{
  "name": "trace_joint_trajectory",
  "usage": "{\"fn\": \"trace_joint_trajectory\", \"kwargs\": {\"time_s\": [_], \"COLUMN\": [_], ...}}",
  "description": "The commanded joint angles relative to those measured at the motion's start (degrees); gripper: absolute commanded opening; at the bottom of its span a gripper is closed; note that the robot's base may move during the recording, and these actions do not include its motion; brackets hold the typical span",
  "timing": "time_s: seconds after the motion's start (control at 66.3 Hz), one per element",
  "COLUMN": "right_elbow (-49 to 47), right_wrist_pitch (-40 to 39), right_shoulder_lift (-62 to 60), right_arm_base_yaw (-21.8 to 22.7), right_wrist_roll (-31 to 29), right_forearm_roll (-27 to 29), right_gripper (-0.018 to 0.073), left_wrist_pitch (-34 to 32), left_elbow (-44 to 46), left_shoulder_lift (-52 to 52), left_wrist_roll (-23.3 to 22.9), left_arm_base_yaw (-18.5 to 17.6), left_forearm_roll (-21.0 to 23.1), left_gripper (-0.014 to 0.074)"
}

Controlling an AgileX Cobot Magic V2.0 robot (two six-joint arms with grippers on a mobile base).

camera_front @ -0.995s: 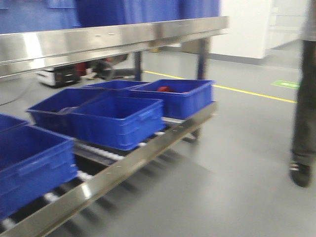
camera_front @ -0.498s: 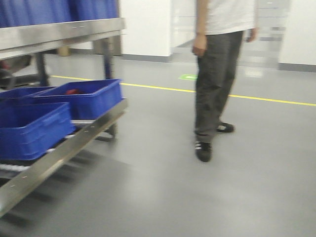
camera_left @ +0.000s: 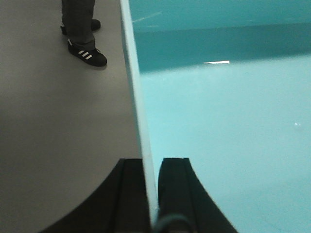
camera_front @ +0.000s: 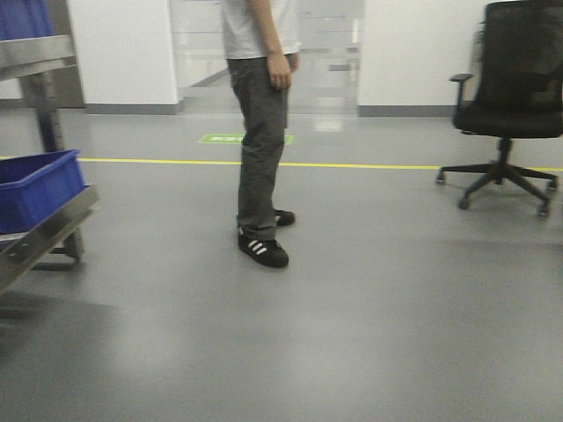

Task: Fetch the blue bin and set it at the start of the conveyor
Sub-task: 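Hold the bin with both grippers while driving away from the rack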

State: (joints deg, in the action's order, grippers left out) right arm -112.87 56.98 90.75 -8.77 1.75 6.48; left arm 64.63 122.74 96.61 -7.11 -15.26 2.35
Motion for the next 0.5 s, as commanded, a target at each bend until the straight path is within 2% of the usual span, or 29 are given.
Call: {"fn": "trace_joint_trajectory", "kwargs": {"time_s": [0.0, 0.483], "right_elbow": [-0.6, -0.6], "right_wrist_pitch": [-3.8, -3.8], "right_shoulder_lift": [-0.5, -0.5], "right_arm_base_yaw": [0.1, 0.1], "right_wrist_roll": [0.2, 0.2], "right_forearm_roll": [-0.7, -0.7], "right_gripper": [-0.0152, -0.0152], "left_wrist_pitch": [-1.2, -1.2], "left_elbow": [0.4, 0.4], "left_shoulder_lift": [-0.7, -0.7], "left_wrist_roll": [0.5, 0.5], "left_arm_base_yaw": [-0.4, -0.4], "left_forearm_roll": [0.5, 0.5], "left_gripper": [-0.0111, -0.0111]}}
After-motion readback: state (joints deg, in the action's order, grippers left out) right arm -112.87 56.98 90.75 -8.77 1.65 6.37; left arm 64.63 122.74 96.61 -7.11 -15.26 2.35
